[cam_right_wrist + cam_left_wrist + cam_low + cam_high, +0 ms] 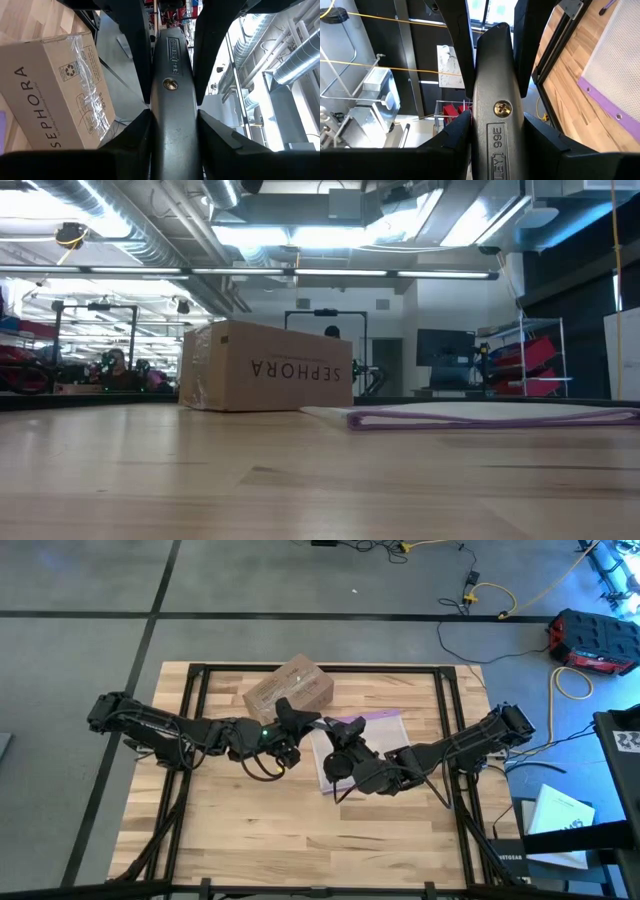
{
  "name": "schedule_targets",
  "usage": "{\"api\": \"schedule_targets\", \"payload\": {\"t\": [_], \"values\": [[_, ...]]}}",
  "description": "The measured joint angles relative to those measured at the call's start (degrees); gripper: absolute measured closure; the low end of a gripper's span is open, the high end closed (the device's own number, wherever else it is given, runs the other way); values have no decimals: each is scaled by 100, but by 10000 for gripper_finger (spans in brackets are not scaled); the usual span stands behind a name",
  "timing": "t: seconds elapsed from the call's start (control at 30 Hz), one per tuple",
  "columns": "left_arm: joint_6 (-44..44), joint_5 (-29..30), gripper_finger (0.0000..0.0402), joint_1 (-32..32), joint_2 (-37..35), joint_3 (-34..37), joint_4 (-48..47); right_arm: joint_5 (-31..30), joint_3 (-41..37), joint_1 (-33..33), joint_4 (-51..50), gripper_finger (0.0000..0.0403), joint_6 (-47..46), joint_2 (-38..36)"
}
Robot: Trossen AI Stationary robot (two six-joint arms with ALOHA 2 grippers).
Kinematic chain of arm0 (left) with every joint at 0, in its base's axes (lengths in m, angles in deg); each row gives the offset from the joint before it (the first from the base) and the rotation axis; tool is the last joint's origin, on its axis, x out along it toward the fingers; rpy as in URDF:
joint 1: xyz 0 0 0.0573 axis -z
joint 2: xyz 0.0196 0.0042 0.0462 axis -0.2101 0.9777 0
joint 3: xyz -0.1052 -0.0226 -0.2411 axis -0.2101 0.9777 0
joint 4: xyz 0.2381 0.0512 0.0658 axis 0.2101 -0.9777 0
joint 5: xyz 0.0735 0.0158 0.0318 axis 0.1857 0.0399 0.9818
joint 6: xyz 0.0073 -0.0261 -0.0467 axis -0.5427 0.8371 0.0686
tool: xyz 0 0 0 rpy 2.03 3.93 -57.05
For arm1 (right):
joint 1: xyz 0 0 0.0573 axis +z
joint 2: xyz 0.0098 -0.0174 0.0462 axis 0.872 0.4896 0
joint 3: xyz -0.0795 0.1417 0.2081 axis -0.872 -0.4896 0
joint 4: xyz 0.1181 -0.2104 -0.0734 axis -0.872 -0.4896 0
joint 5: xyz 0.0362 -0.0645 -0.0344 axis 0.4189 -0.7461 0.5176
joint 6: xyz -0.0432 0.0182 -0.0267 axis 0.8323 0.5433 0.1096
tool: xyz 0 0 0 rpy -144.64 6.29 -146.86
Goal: Unpack boxes
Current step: Open the cutter
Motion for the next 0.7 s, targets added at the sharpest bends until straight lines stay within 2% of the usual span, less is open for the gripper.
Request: {"api": "schedule_targets", "payload": {"t": [0.7], "values": [[15, 3, 278, -4, 0, 2, -4, -48, 0, 0, -11, 296, -28, 0]]}}
